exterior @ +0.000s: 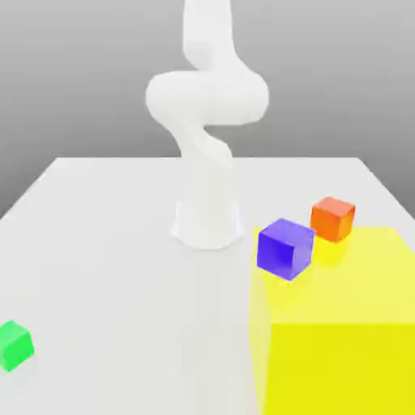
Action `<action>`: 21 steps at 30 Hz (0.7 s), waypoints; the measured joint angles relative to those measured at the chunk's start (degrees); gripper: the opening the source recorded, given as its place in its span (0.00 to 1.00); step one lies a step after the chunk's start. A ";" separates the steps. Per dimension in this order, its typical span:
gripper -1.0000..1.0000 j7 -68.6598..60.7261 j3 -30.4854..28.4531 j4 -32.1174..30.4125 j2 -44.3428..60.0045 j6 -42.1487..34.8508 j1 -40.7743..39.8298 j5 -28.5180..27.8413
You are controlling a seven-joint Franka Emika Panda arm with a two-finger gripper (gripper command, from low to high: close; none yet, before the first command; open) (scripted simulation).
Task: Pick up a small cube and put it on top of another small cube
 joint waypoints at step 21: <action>0.50 -15.68 -18.27 -3.05 43.97 13.80 -8.07 14.27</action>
